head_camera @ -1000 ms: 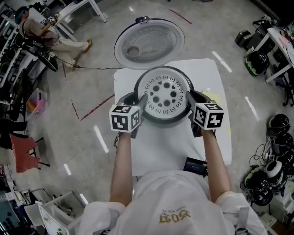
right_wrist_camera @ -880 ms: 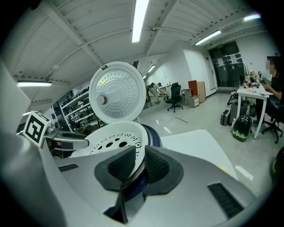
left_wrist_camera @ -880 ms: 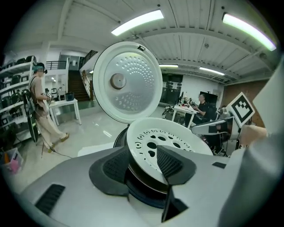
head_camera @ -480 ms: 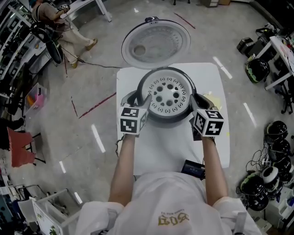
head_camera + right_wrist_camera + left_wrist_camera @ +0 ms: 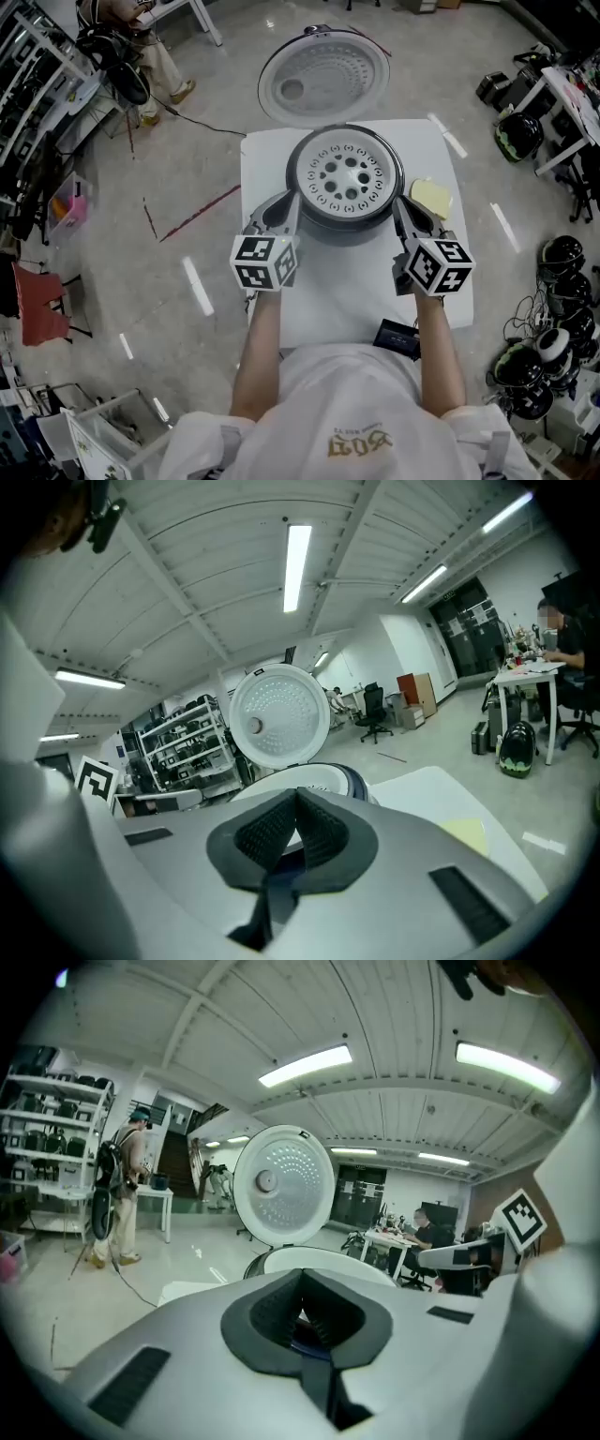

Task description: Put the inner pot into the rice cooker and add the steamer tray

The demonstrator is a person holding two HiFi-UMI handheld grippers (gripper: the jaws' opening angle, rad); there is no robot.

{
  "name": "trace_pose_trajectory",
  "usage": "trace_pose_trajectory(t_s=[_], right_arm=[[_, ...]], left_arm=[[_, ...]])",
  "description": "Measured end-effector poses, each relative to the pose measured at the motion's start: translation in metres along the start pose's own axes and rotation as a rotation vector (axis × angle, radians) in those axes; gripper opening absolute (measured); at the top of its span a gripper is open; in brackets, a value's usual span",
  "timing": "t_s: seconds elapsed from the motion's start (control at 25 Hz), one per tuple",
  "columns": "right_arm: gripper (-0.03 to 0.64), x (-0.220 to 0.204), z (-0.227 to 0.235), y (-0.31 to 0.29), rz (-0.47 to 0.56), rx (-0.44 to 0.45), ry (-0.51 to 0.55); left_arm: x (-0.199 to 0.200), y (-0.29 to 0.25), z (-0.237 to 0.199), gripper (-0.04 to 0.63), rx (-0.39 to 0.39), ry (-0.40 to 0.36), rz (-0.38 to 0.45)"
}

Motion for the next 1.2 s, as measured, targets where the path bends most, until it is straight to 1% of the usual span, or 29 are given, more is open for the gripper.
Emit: trace_pose_trajectory(t_s=[0.08,0.12,0.32,0.48,0.52,0.68,0.84,1.2], right_arm=[[0.012,-0.006,-0.012,0.007,-0.004,-0.014,0.027],[0.012,-0.010,-0.017,0.011,-0.006,-0.024,0.043],[0.012,-0.026,-0.038,0.029,0.013,-0.056,0.071],[0.012,-0.039,-0.051,0.042,0.015,-0.068,0.070],[0.012,-0.041,-0.053,0.045,0.014,-0.074,0.070],[0.012,-0.043,-0.060,0.050,0.018,-0.095,0.068],[0.012,-0.044,-0.066,0.052,0.020,-0.102,0.066],[0.012,-0.048,-0.071,0.057,0.022,-0.109,0.055]], left_arm=[[-0.006,0.012,0.000,0.018,-0.032,0.044,-0.015],[-0.009,0.018,0.001,0.018,-0.044,0.053,-0.021],[-0.023,0.046,0.009,0.018,-0.075,0.027,-0.003],[-0.034,0.064,0.020,0.018,-0.163,0.078,-0.017],[-0.037,0.067,0.023,0.018,-0.175,0.079,-0.020],[-0.039,0.072,0.024,0.018,-0.180,0.053,-0.018],[-0.039,0.076,0.020,0.018,-0.173,0.046,-0.013],[-0.040,0.082,0.020,0.018,-0.179,0.057,-0.016]])
Point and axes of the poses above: the fingertips, and each gripper's own axes: y backward along the fingers, z to its right, x out of its top, the point moved 3 cm from there along y, backward along the fingers, and after that the axes turned 14 degrees about x, right-handed, at the moved point
